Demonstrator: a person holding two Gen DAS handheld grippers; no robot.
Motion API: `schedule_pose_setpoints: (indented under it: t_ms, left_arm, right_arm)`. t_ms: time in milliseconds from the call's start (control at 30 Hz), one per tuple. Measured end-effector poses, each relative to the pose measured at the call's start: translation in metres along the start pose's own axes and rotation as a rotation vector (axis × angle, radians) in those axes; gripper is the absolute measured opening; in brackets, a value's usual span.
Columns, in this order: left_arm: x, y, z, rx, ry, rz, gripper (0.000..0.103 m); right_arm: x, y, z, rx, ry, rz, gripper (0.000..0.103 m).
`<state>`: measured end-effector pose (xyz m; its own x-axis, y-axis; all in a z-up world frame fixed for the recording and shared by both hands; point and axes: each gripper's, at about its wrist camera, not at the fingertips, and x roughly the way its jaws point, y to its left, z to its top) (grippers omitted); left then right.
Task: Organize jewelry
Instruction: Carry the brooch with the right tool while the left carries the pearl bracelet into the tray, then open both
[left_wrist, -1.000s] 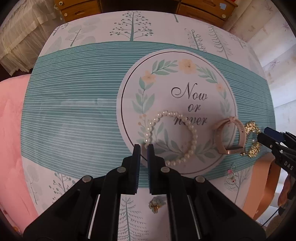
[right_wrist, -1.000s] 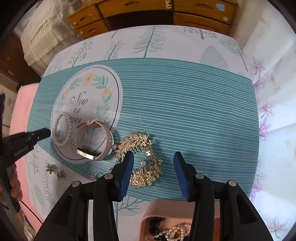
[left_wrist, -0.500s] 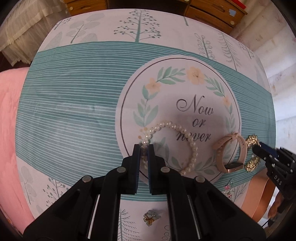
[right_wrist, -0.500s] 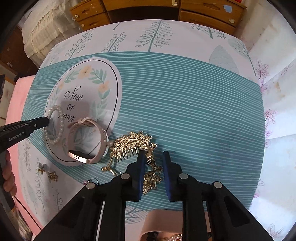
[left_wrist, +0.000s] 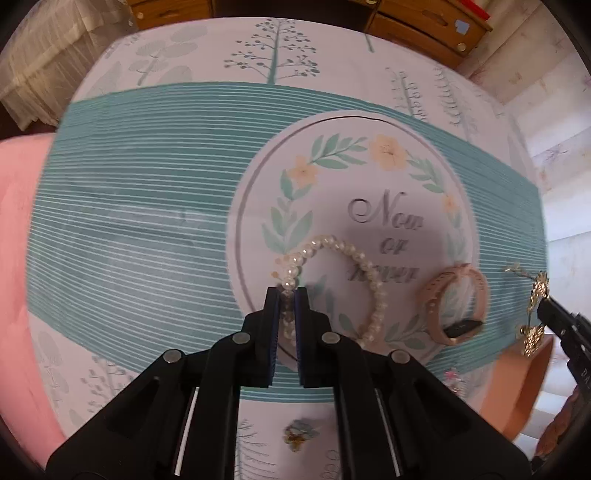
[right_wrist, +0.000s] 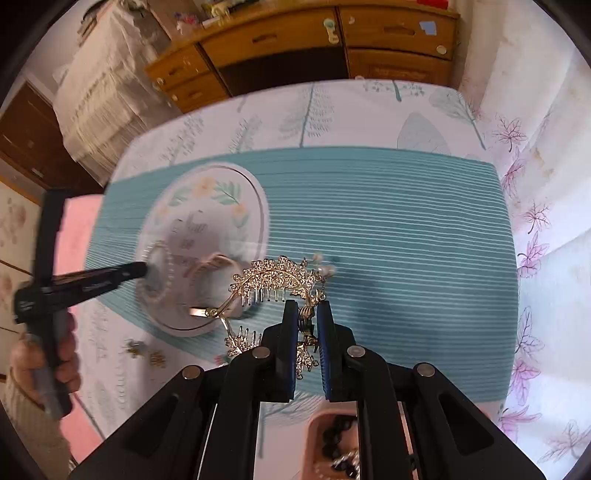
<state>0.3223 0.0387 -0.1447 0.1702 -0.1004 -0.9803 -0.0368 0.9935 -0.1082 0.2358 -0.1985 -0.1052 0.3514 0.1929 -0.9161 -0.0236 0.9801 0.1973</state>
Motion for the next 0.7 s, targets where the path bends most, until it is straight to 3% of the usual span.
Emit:
schedule_pose_setpoints:
  t_ms: [100,300,567,700]
  left_arm:
    - [-0.007,0.002,-0.004,-0.038,-0.012,-0.058,0.005]
    - [-0.061,-0.012,-0.014,-0.033,-0.101,-0.153,0.005]
    - [-0.158,-0.076,-0.043,0.107,-0.223,-0.292,0.005]
    - [-0.196,-0.117,-0.073,0.184,-0.259,-0.351,0.005]
  right_arm:
    - [-0.022,0.001,-0.008,0.006,-0.036,0.028,0.010]
    - [-0.071,-0.002,-0.037,0.028,-0.109,0.078,0.010]
    - [-0.138,-0.021,-0.097,0.072,-0.203,0.096,0.010]
    - [-0.166,-0.036,-0.133,0.095,-0.233,0.075,0.010]
